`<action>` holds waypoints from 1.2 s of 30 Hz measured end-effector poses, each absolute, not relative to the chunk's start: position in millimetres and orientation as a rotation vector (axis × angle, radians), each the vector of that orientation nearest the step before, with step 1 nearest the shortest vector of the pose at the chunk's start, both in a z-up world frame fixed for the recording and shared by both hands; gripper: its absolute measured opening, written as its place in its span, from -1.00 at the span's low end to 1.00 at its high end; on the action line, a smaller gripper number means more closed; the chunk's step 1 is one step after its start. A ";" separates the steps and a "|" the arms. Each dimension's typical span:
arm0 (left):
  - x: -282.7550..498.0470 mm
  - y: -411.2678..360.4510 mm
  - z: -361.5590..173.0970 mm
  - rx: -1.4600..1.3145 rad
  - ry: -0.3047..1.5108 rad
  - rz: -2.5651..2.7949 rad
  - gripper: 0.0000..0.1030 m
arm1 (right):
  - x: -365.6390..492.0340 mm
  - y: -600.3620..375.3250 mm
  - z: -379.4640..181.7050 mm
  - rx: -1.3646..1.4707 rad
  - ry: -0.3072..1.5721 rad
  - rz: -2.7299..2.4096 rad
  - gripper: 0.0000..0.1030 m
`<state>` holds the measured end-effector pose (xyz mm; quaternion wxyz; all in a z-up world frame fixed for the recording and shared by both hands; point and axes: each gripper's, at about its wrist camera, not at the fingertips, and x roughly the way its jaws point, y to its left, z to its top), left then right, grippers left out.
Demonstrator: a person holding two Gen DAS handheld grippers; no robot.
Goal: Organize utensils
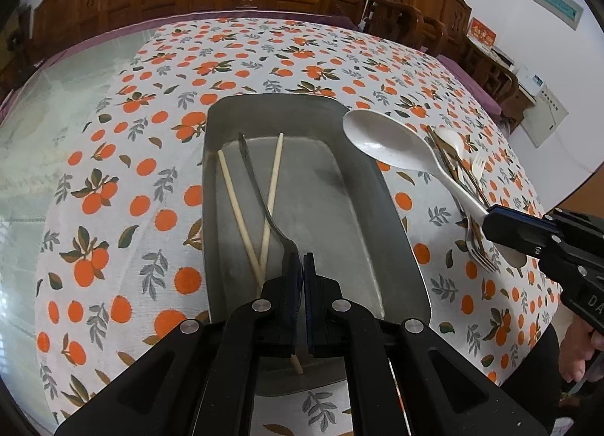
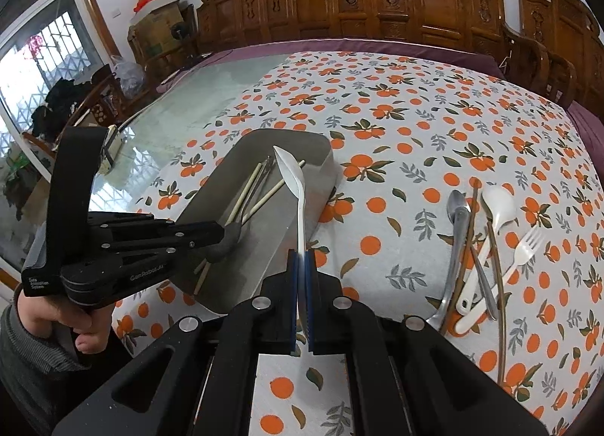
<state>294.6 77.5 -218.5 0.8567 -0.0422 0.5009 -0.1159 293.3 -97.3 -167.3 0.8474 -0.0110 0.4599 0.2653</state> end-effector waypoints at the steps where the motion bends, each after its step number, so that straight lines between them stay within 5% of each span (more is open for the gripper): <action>1: 294.4 78.0 -216.9 -0.089 1.048 -0.246 -0.97 | 294.3 -95.4 -167.5 -0.021 0.971 0.560 -0.91; 12: 288.2 97.5 -192.5 -0.103 0.974 -0.217 -0.91 | 301.4 -77.3 -167.5 -0.021 0.969 0.565 -0.91; 21: 285.8 119.9 -179.1 -0.103 0.925 -0.140 -0.45 | 314.9 -54.2 -180.3 0.024 1.006 0.564 -0.91; 25: 285.5 129.0 -174.7 -0.090 0.902 -0.090 0.05 | 326.1 -39.5 -187.4 0.039 1.024 0.563 -0.91; 29: 284.3 137.5 -170.4 -0.082 0.884 -0.057 0.33 | 335.5 -26.9 -193.4 0.030 1.031 0.554 -0.91; 36: 283.8 152.9 -165.5 -0.089 0.865 -0.006 0.55 | 347.3 -14.7 -203.7 0.025 1.042 0.540 -0.91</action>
